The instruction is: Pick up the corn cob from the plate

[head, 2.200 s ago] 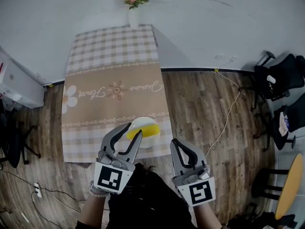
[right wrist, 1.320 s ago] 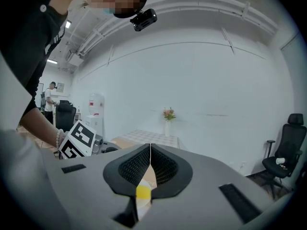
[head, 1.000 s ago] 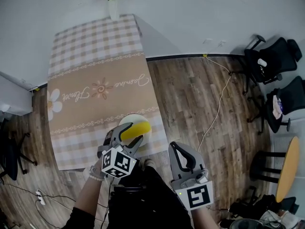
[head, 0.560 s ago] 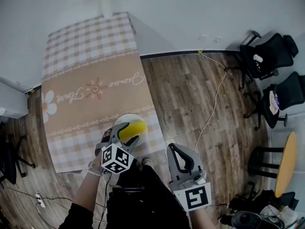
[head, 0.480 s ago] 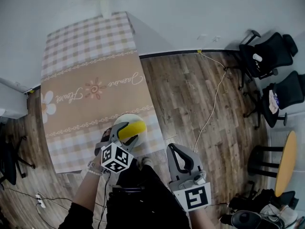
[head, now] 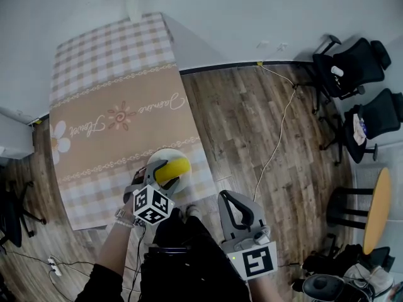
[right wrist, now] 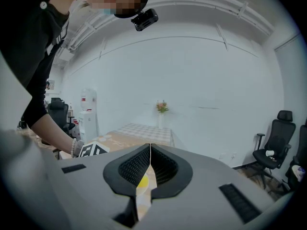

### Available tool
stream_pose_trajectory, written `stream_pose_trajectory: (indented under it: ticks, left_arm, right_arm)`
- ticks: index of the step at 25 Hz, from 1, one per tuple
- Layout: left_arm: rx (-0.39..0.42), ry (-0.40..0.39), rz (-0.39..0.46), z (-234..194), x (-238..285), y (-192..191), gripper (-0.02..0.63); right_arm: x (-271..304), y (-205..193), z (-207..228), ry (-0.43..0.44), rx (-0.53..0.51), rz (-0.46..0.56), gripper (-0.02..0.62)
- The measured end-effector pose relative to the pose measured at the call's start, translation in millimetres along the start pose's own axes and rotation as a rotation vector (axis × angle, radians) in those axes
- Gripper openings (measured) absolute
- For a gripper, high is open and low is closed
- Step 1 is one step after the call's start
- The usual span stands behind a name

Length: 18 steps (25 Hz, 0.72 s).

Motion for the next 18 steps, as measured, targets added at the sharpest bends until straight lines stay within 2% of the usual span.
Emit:
stream_pose_trajectory:
  ticks: [5, 10, 18]
  left_arm:
    - [-0.016, -0.009, -0.015, 0, 7, -2, 0.262]
    - [0.013, -0.012, -0.024, 1, 11, -1, 0.262]
    - [0.05, 0.015, 0.021, 5, 10, -6, 0.259]
  right_arm:
    - [-1, -2, 0, -0.002, 0.007, -0.007, 0.043]
    - [-1, -3, 0, 0.001, 0.015, -0.015, 0.043]
    - [1, -5, -1, 0.007, 0.018, -0.014, 0.043]
Point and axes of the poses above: the fingertips, and each gripper's own axes: x forward along the fingers, z to its right, y out of its top, the point moved 10 cm from there along -x, backward along the fingers, and after that the axes turned 8 degrees about y, right-handed, at the moved point
